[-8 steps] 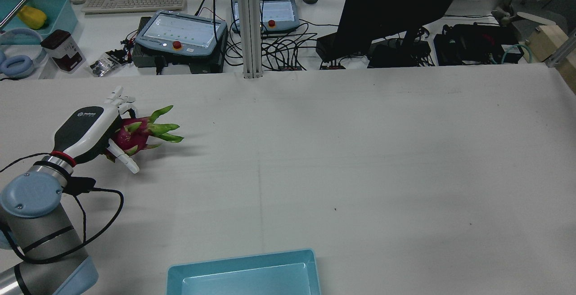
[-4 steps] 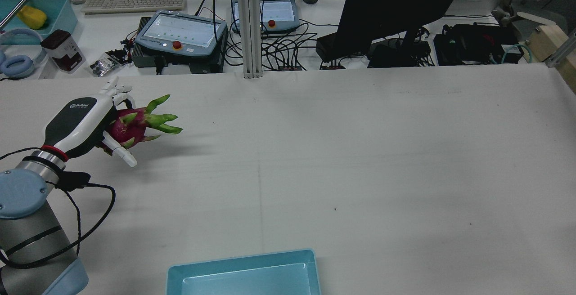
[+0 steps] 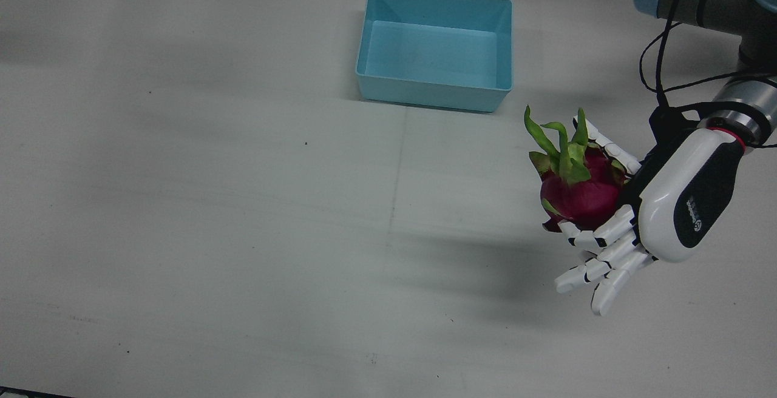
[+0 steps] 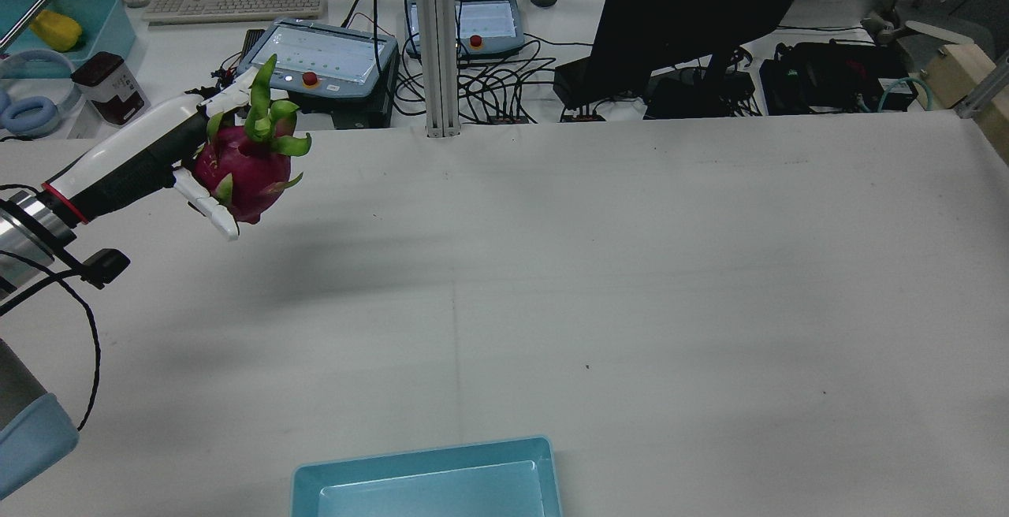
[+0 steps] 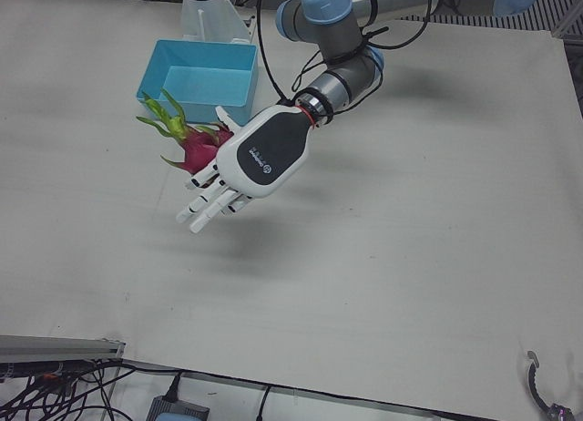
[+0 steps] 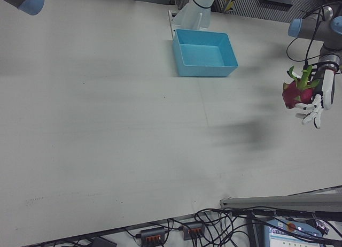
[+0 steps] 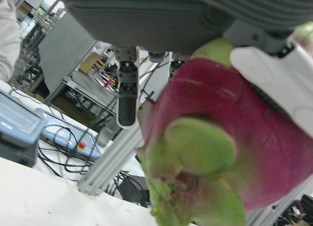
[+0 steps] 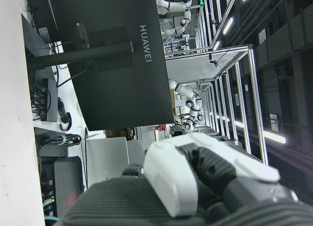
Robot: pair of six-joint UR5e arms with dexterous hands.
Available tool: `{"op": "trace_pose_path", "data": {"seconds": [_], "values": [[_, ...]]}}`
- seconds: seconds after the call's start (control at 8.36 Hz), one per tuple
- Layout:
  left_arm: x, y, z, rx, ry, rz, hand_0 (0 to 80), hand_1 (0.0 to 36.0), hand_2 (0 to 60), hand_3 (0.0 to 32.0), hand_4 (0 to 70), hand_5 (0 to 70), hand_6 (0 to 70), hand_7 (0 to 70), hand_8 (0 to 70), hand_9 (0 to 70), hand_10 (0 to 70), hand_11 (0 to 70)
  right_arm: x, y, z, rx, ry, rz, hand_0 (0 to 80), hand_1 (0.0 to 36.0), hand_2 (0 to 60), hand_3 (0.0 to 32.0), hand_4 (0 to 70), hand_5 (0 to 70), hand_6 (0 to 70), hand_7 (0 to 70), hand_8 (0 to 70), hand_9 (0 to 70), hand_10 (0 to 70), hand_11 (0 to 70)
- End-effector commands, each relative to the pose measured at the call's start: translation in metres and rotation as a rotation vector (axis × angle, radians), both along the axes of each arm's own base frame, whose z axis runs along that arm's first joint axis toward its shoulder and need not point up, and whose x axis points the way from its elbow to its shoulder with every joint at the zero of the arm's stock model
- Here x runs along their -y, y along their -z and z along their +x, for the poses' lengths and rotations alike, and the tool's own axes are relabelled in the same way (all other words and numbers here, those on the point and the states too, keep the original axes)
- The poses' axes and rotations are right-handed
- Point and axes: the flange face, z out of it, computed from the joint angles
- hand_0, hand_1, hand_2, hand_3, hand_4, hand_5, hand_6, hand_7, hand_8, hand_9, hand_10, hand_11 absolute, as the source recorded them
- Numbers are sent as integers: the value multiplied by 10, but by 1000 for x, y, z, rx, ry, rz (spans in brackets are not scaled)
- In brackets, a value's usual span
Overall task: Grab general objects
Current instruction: 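Lift the held dragon fruit off the table with the left hand, then carry the dragon fruit toward the blue tray and lower it in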
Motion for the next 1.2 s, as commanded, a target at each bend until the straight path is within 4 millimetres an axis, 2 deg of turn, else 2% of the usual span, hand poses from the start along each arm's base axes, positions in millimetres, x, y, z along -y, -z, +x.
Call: {"op": "trace_pose_path", "data": {"seconds": [0.0, 0.36, 0.6, 0.72, 1.08], "values": [[-22, 43, 47, -17, -231, 89, 332, 360, 600, 0, 83, 700, 196, 291, 72, 89, 281, 426, 0, 0, 0, 0, 0, 1, 0, 0, 0, 0, 0, 0, 0, 0, 0, 0, 0, 0], [-81, 60, 116, -41, -389, 113, 398, 360, 600, 0, 125, 700, 283, 400, 124, 157, 302, 455, 0, 0, 0, 0, 0, 0, 0, 0, 0, 0, 0, 0, 0, 0, 0, 0, 0, 0], [-120, 62, 159, -56, -485, 122, 408, 360, 600, 0, 125, 700, 294, 406, 130, 159, 301, 453, 0, 0, 0, 0, 0, 0, 0, 0, 0, 0, 0, 0, 0, 0, 0, 0, 0, 0], [-141, 66, 175, -66, -525, 128, 412, 360, 600, 0, 121, 700, 294, 404, 129, 157, 301, 453, 0, 0, 0, 0, 0, 0, 0, 0, 0, 0, 0, 0, 0, 0, 0, 0, 0, 0], [-178, 69, 204, -78, -605, 133, 444, 360, 600, 0, 126, 700, 310, 419, 129, 154, 299, 452, 0, 0, 0, 0, 0, 0, 0, 0, 0, 0, 0, 0, 0, 0, 0, 0, 0, 0]]}}
